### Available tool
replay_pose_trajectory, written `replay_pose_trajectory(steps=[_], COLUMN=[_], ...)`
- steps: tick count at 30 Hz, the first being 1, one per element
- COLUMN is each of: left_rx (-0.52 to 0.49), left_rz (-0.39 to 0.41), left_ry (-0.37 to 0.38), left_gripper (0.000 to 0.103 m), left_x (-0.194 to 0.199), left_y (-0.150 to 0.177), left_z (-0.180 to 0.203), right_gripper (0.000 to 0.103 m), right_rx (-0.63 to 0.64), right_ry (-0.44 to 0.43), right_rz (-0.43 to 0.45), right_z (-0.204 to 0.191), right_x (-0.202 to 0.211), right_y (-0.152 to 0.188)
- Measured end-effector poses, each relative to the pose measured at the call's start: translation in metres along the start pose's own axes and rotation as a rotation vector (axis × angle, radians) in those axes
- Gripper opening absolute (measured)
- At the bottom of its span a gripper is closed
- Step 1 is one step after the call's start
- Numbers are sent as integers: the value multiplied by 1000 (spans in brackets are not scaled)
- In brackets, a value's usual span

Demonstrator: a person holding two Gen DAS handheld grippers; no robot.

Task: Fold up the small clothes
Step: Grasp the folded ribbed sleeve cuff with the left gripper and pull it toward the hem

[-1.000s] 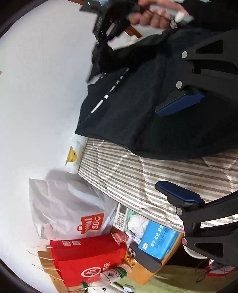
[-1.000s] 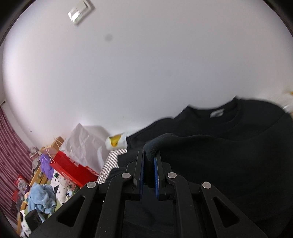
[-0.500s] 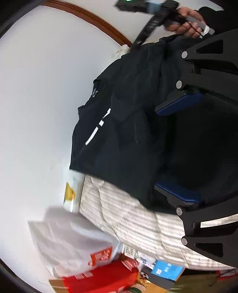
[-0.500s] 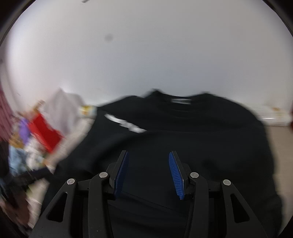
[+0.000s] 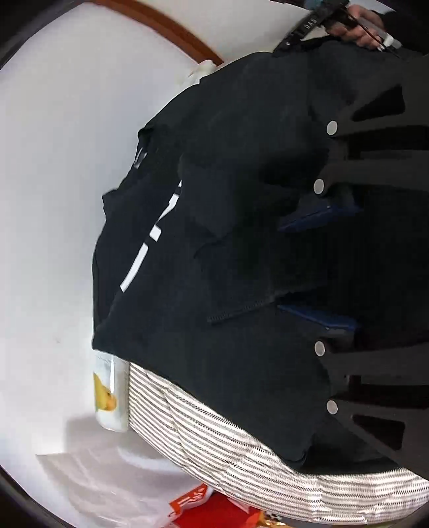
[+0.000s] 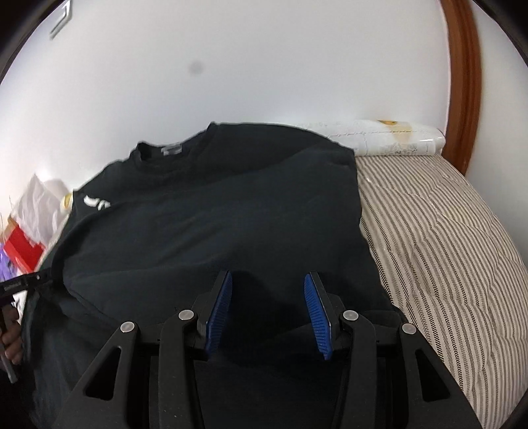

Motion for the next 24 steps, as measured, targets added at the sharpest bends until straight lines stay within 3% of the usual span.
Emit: replay_pose_trajectory(steps=[4,5,7,13,17,20,24], left_rx=[-60,-85,-98,-1,10,20,10], left_rz=[30,46,80,261,236,136,75], left_ry=[-45,-73,-75,-40,-102,-99,-128], left_gripper=[24,10,10,9,9,9,17], left_x=[3,5,13,68,65,42,27], left_y=[3,3,0,-29,-33,-20,-1], left_z=[10,12,13,-18,-38,-45,-41], right_gripper=[47,47,47,47,51,51,51], right_rx=[-10,-16,-26,-7,-1,-12,-63], right_ry=[-6,-11,-18,-18,13,89,56], right_rz=[18,19,25,116,133,62,17], right_z=[1,0,3,-4,-5,1,12], right_x=[-2,-1,2,24,25,7,-2], right_y=[3,3,4,0,-2,1,2])
Point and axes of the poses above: each gripper's, at about its wrist camera, not at the fingertips, and x roughly against the way its jaws point, z to its right, y to its underside, the point moved 2 cm from there along -x, roughly the way its jaws point, and after that the axes turned 5 degrees about -y, right-handed, at the moved point
